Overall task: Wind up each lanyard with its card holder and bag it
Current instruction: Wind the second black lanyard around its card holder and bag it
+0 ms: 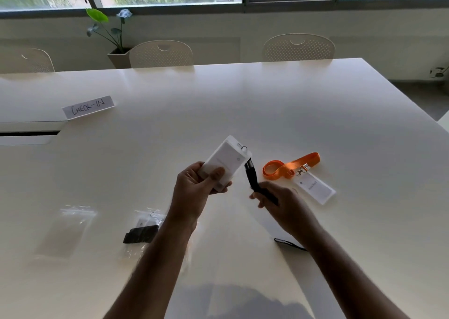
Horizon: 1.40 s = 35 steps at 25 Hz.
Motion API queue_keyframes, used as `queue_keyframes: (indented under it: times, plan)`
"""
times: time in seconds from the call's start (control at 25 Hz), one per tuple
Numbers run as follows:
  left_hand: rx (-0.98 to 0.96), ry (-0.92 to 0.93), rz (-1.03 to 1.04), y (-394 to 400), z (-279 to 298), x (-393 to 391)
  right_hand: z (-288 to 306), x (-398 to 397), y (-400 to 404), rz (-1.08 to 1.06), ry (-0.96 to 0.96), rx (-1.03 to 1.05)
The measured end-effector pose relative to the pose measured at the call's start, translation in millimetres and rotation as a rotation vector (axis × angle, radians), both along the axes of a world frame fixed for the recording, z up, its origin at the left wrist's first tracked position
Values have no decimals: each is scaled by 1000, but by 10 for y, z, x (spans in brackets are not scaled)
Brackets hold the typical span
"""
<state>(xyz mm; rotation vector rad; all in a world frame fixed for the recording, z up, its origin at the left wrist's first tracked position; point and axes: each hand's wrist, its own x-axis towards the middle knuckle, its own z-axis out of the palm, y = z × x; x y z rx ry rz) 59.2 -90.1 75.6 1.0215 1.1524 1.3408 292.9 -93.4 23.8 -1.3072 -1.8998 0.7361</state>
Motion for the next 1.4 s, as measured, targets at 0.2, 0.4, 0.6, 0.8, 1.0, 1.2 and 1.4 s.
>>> queue_keyframes:
  times: [0.2,0.4,0.6,0.8,1.0,1.2,1.4]
  plan:
    - [115,313,-10,-31,-54,9,159,-259,-91,158,-231,-5]
    - [327,761,8,-122,-77,34,385,-365,-120,251,5,-183]
    - [399,920,-9,-168,-139,53,576,-313,-115,273,482,-353]
    - [471,1053,-31,-177,-185,121,682,-229,-78,321,687,-417]
    - [460,1078,-123,-175,-202,74,740,-126,11,276,621,-371]
    - [600,1163,-248,-188,-99,-51,714,-22,136,142,330,-181]
    - [565,1008,-372,-218,65,-135,677,46,186,194,77,-108]
